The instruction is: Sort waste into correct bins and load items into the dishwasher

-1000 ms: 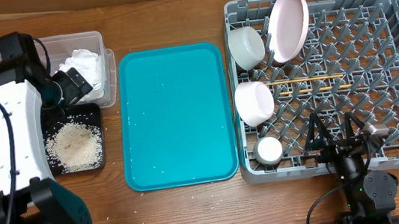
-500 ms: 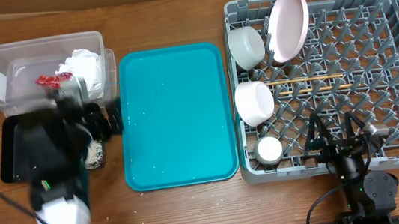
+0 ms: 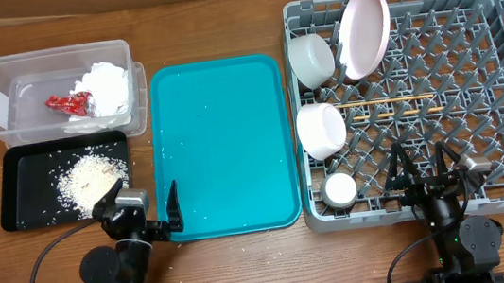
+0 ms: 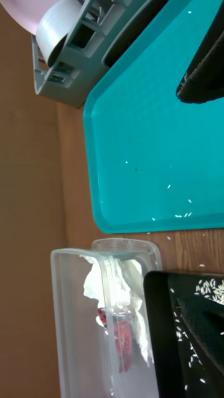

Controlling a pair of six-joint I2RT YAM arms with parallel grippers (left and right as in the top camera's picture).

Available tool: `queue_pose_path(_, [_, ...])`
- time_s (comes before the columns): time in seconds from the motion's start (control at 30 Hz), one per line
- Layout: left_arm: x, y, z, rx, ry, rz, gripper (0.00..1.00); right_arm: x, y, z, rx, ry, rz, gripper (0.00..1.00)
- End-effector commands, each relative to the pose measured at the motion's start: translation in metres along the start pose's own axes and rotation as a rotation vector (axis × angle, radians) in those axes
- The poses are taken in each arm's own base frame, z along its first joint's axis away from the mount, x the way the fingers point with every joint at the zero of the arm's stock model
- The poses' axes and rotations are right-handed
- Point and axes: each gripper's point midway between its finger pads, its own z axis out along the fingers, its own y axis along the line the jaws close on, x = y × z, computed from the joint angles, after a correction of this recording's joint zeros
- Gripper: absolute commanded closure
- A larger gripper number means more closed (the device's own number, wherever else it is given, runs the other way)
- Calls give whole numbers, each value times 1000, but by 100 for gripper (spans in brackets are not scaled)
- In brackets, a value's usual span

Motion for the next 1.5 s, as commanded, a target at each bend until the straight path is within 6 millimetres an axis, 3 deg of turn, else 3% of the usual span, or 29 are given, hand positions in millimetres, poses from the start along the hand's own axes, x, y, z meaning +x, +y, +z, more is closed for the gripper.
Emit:
queue_pose_path(0.0, [3,-1,-3,-18,-46,34,0,2,-3,0,7,-4,-3,0])
queue_pose_path(0.23, [-12,-1,-11,-60,-131,64,0,2,-3,0,7,-4,-3,0])
queue_pose_path(1.47, [-12,-3,-11,-50,-132,61,0,2,-3,0,7,-4,-3,0])
